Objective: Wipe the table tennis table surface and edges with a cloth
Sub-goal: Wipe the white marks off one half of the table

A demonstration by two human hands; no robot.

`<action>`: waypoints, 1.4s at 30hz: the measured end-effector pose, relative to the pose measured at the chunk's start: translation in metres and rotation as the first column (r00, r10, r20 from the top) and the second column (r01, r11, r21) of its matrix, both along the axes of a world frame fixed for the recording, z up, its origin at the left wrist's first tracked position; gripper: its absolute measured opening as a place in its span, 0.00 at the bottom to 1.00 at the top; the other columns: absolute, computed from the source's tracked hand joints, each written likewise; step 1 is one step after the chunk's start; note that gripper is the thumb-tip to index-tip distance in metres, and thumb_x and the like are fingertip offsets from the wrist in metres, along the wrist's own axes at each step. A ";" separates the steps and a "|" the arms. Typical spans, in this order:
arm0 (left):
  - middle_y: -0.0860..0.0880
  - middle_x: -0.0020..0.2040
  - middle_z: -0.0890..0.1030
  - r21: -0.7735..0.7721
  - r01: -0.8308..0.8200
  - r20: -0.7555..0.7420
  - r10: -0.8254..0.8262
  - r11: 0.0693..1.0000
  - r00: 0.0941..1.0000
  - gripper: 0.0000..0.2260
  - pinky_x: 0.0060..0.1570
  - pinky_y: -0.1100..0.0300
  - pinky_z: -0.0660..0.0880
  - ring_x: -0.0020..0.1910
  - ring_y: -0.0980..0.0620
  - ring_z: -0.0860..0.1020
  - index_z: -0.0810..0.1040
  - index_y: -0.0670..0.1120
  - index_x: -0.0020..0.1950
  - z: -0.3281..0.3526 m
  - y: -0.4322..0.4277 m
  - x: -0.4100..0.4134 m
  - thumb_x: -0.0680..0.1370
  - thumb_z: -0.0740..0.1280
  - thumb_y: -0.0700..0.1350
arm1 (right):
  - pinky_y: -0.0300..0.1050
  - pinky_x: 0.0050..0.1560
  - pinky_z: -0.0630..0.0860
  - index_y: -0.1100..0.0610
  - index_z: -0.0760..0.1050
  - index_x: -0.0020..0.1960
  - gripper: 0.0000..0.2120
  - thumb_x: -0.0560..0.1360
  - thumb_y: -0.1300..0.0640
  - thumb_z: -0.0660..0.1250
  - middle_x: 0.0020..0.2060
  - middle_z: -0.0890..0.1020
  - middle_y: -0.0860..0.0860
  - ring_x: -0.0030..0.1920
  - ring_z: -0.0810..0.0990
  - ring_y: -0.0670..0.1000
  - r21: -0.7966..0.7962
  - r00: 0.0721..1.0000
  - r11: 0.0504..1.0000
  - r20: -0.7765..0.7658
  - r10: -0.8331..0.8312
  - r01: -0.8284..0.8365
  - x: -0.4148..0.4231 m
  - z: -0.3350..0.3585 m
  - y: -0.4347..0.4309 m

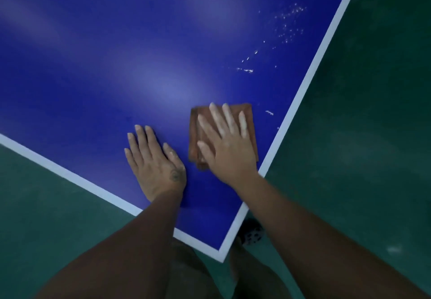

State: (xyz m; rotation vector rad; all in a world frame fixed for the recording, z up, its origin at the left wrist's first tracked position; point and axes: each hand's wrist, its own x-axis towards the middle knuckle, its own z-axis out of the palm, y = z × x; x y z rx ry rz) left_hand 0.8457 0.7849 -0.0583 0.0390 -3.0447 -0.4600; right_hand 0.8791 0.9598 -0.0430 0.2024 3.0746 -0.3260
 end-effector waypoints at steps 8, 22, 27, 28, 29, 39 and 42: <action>0.45 0.89 0.57 -0.013 -0.024 0.021 0.024 1.000 0.999 0.26 0.87 0.41 0.48 0.89 0.42 0.52 0.62 0.46 0.88 0.002 0.005 0.000 0.89 0.53 0.49 | 0.66 0.85 0.48 0.45 0.59 0.86 0.29 0.88 0.37 0.52 0.88 0.54 0.50 0.87 0.49 0.57 0.033 0.996 0.996 -0.012 0.084 -0.083 -0.043 0.002 0.052; 0.38 0.88 0.59 -0.012 -0.012 -0.050 0.012 1.000 0.999 0.28 0.87 0.39 0.51 0.88 0.39 0.56 0.60 0.35 0.86 -0.008 -0.002 0.002 0.86 0.53 0.44 | 0.66 0.84 0.47 0.46 0.61 0.86 0.30 0.87 0.38 0.54 0.87 0.56 0.52 0.87 0.51 0.57 -0.018 0.915 0.915 -0.020 0.403 -0.403 -0.083 0.004 -0.006; 0.40 0.88 0.59 -0.027 -0.016 -0.056 0.015 1.000 0.998 0.28 0.87 0.41 0.51 0.88 0.41 0.55 0.60 0.37 0.87 -0.012 -0.003 0.002 0.87 0.52 0.45 | 0.65 0.84 0.49 0.44 0.61 0.86 0.29 0.87 0.37 0.53 0.87 0.57 0.49 0.87 0.53 0.56 0.036 0.928 0.928 -0.028 0.371 -0.370 -0.125 0.002 0.079; 0.41 0.88 0.59 -0.025 -0.019 -0.057 0.017 1.000 0.998 0.28 0.87 0.41 0.51 0.88 0.41 0.55 0.60 0.37 0.87 -0.012 -0.003 0.002 0.87 0.52 0.45 | 0.65 0.84 0.49 0.45 0.60 0.86 0.30 0.87 0.37 0.52 0.87 0.55 0.49 0.87 0.52 0.57 0.047 0.949 0.948 -0.014 0.315 -0.314 -0.134 0.003 0.102; 0.41 0.88 0.60 -0.025 -0.021 -0.058 0.020 0.999 0.998 0.28 0.87 0.41 0.51 0.88 0.42 0.55 0.60 0.37 0.87 -0.011 -0.003 0.003 0.87 0.53 0.45 | 0.66 0.85 0.48 0.45 0.58 0.87 0.30 0.87 0.37 0.51 0.87 0.54 0.50 0.87 0.51 0.58 0.059 0.967 0.965 0.006 0.255 -0.255 -0.142 0.003 0.124; 0.40 0.88 0.60 -0.008 -0.033 -0.019 0.032 0.999 0.999 0.27 0.87 0.40 0.53 0.88 0.41 0.57 0.61 0.36 0.86 -0.002 0.000 0.002 0.87 0.54 0.43 | 0.68 0.84 0.46 0.49 0.54 0.88 0.32 0.87 0.38 0.49 0.88 0.52 0.54 0.87 0.48 0.60 0.092 0.986 0.983 0.069 0.152 -0.158 -0.122 0.011 0.097; 0.40 0.88 0.60 -0.002 -0.036 -0.018 0.036 0.999 0.999 0.27 0.87 0.40 0.53 0.88 0.41 0.57 0.61 0.36 0.86 -0.001 0.001 0.001 0.87 0.55 0.42 | 0.68 0.84 0.47 0.49 0.58 0.87 0.31 0.87 0.39 0.55 0.87 0.53 0.54 0.87 0.48 0.59 0.020 0.933 0.933 0.032 0.359 -0.360 -0.075 0.006 0.065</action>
